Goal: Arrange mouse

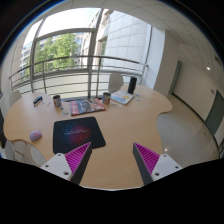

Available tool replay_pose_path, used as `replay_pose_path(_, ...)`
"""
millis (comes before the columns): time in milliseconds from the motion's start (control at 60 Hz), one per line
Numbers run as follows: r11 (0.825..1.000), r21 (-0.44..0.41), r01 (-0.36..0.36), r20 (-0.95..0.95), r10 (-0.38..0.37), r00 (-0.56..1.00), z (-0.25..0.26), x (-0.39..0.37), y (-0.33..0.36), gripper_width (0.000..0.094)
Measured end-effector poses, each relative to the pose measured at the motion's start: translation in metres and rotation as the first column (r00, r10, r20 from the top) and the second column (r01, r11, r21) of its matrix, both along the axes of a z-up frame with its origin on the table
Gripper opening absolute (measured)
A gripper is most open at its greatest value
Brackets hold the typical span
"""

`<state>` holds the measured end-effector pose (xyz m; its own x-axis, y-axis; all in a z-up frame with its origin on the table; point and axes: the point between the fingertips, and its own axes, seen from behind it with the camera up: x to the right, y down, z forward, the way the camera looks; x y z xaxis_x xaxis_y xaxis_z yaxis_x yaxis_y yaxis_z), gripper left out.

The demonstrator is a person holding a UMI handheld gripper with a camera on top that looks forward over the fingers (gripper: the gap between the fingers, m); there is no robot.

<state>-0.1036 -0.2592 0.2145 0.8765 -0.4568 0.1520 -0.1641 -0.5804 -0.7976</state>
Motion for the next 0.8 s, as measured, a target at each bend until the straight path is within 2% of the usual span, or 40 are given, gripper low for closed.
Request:
replay_pose_path(183, 0.998, -0.038, -0.045, -0.012, 0.044, 0.999, -0.031, -0.032, 0.001, 0.0846)
replay_pose_path(367, 0.986, -0.077, -0.145, -0.066, 0.14, 0.988, -0.097, -0.112, 0.022, 0.0842)
replay_pose_path(533, 0.958, -0.073, -0.277, -0.125, 0.267, 0.956, -0.151, -0.212, 0.078, 0.0851)
replay_pose_path(683, 0.926, 0.006, -0.377, -0.173, 0.372, 0.912, -0.179, -0.303, 0.152, 0.0853)
replay_pose_path(800, 0.906, 0.039, -0.422, -0.192, 0.421, 0.887, -0.2, -0.354, 0.206, 0.0853)
